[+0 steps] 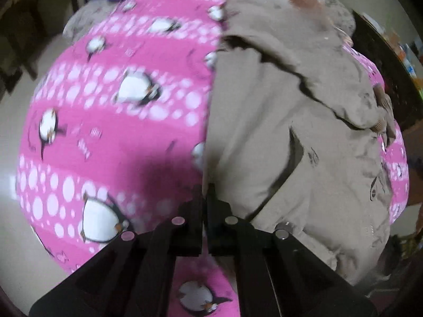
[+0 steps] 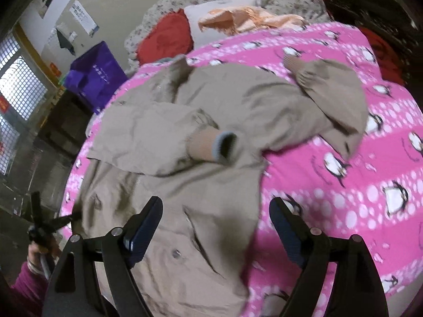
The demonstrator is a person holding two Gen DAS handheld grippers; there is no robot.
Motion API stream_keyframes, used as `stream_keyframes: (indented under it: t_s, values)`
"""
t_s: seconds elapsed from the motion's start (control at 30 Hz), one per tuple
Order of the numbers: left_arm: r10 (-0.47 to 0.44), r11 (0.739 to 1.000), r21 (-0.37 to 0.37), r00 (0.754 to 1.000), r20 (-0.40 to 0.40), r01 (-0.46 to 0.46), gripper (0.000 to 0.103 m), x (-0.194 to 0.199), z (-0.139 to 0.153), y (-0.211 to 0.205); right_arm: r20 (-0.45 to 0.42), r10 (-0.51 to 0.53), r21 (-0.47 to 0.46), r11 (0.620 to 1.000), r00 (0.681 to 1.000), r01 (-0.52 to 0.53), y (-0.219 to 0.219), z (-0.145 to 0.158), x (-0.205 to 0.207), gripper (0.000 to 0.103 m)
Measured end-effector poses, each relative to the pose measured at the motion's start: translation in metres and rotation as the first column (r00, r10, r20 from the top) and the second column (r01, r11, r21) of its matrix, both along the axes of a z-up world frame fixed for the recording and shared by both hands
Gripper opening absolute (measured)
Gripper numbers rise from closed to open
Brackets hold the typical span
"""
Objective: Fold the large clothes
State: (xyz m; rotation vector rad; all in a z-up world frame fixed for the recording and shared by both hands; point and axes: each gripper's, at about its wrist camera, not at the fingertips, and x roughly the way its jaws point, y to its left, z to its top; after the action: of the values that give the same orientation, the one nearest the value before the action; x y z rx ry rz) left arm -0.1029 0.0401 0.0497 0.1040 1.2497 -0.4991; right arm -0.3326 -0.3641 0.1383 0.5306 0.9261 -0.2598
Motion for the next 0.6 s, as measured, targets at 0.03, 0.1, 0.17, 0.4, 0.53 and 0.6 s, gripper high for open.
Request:
stream_keyframes:
  t_s: [0.03, 0.1, 0.17, 0.4, 0.53, 0.6]
  values:
    - [0.011, 0.999, -0.035, 1.0, -0.017, -0.011, 0.001, 0.0, -0.002, 0.003, -0.014, -0.002, 0.006, 1.0, 1.0, 0.002, -0.002, -0.004, -0.002, 0.085]
    - [0.017, 0.997, -0.077, 0.999, -0.03, -0.019, 0.005, -0.005, -0.001, 0.006, -0.053, 0.004, 0.041, 0.999, 0.999, -0.002, -0.004, -0.019, -0.007, 0.085]
    - [0.007, 0.995, -0.101, 1.0, -0.028, -0.01, 0.026, -0.013, 0.002, 0.006, -0.088, 0.032, 0.075, 0.997, 0.996, -0.025, -0.002, -0.031, -0.014, 0.085]
    - [-0.016, 0.996, -0.089, 0.999, 0.028, 0.019, 0.052, -0.032, 0.017, -0.007, -0.158, 0.096, 0.177, 0.982, 0.983, -0.067, 0.027, -0.078, -0.034, 0.076]
    - [-0.067, 0.996, -0.06, 0.993, 0.095, 0.073, 0.052, -0.038, 0.029, -0.028, -0.132, 0.145, 0.098, 0.986, 0.981, -0.132, 0.053, -0.087, -0.032, 0.003]
    - [-0.097, 0.993, -0.054, 0.989, 0.115, 0.104, 0.054, -0.041, 0.034, -0.037, -0.146, 0.163, 0.017, 0.987, 0.976, -0.163, 0.061, -0.079, -0.031, 0.002]
